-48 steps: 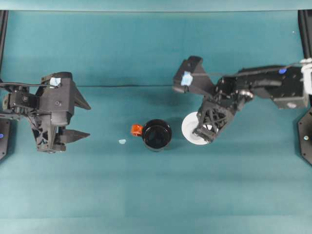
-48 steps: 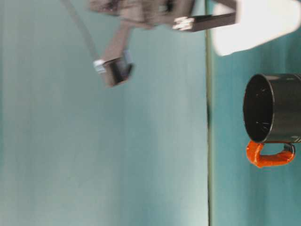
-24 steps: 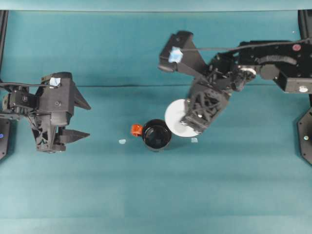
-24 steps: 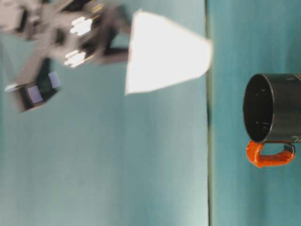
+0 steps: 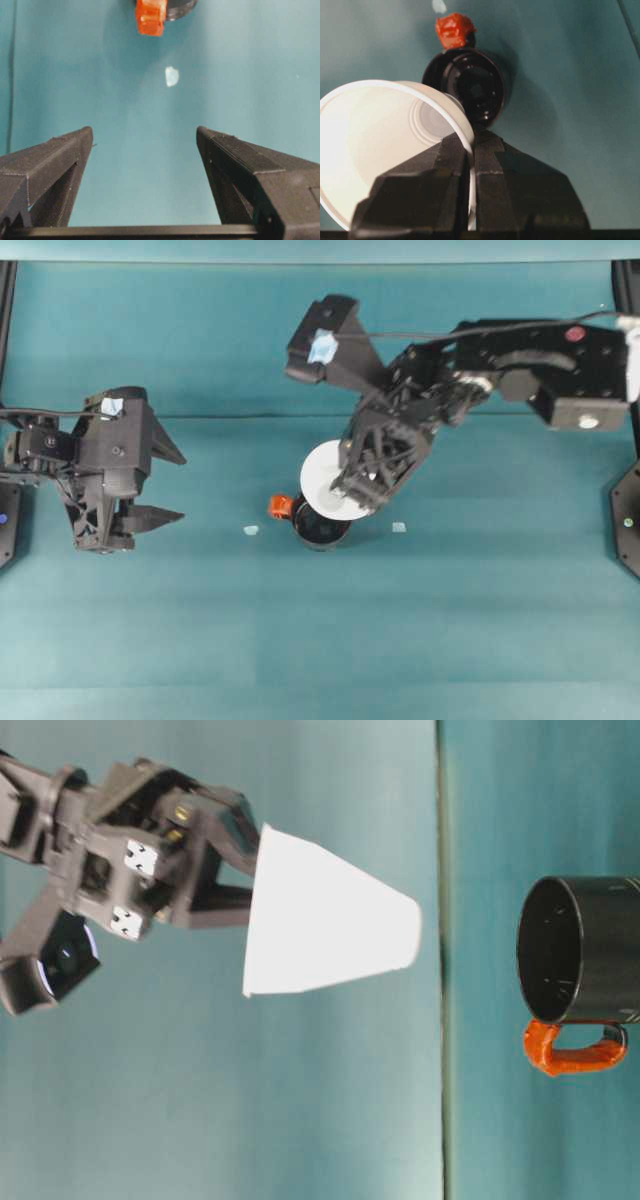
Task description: Put the paper cup into the moved red handle cup holder.
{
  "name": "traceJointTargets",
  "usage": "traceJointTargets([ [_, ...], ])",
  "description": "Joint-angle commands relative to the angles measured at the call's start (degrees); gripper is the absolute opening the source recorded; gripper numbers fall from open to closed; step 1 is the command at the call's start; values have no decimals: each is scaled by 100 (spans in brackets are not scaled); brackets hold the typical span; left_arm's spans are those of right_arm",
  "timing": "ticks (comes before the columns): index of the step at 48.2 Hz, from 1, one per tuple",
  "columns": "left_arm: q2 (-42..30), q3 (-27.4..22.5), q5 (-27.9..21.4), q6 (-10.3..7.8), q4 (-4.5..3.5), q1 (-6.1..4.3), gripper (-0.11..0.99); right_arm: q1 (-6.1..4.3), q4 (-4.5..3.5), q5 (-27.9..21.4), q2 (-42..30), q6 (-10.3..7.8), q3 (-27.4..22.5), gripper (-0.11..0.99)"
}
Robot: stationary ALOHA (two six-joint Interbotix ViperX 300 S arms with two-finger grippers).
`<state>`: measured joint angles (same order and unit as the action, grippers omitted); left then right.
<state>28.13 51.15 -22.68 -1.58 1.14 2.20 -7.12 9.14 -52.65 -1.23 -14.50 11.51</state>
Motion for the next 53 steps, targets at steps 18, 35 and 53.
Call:
traceJointTargets([
  [18, 53, -62, 26, 9, 0, -9, 92, 158, -158, 369, -554, 26, -62, -10],
  [35, 44, -62, 26, 0, 0, -9, 92, 264, -185, 615, -773, 26, 44, -10],
  [53, 44, -70, 18, 9, 0, -9, 92, 272, -439, 589, -800, 35, 88, -10],
])
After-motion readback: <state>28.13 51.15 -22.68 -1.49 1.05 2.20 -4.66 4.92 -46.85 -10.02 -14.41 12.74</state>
